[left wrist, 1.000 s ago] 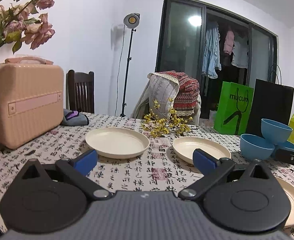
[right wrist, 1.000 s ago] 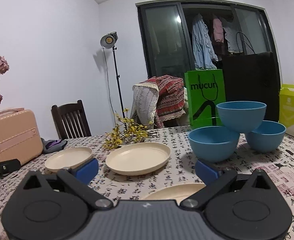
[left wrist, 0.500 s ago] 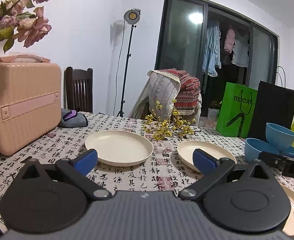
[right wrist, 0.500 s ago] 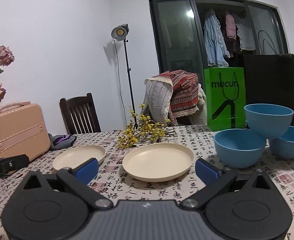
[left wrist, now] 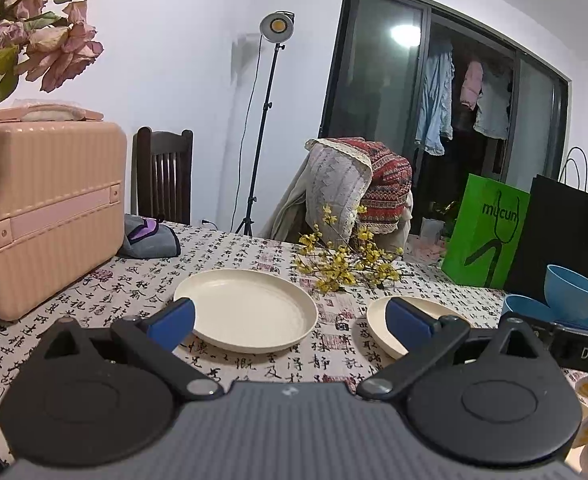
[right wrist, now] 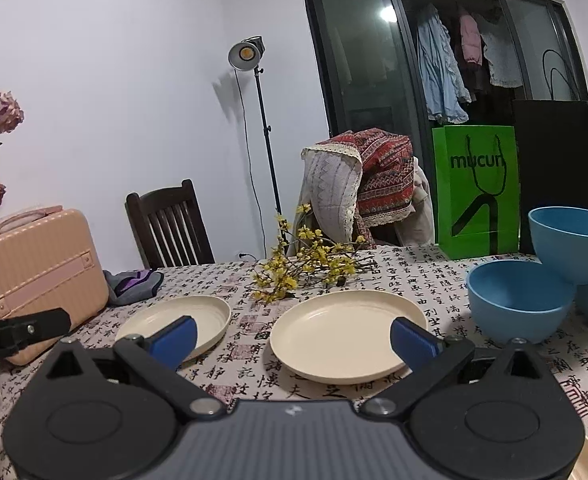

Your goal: Organize plates and bowls

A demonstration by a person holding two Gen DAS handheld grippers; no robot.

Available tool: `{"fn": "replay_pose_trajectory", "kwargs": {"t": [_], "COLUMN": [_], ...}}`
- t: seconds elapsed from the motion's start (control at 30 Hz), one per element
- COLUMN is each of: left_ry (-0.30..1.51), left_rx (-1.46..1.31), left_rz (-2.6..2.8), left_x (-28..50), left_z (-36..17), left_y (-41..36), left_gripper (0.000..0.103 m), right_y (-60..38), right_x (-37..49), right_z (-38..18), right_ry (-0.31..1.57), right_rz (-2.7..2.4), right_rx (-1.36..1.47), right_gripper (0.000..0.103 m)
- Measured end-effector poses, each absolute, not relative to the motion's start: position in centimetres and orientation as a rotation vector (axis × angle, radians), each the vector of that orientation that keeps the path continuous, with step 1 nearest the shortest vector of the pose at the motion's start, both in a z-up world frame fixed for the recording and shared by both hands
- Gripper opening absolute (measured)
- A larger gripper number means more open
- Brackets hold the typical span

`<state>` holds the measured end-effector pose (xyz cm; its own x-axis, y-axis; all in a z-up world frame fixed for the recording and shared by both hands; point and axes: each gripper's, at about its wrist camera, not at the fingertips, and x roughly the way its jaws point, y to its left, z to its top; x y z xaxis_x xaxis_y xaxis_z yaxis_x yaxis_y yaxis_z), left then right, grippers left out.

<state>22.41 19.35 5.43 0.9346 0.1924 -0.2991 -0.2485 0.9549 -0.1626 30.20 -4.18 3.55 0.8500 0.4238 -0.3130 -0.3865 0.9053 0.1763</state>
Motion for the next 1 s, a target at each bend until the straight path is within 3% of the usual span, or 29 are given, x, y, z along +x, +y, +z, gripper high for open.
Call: {"fn": "replay_pose_trajectory", "kwargs": {"t": [1.0], "left_ry": [0.32], "left_rx": [-0.234], "left_rz": [0.281], "left_x": [27.6], "left_z": [6.8], "left_y": [23.7], "left_gripper": [0.103], "right_y": [-1.5], "right_x": [36.5], "right_z": [5.0], "right_ry": [0.377], "right_rz": [0.393], "right_rx": [0.161], "right_gripper": [0.103]}}
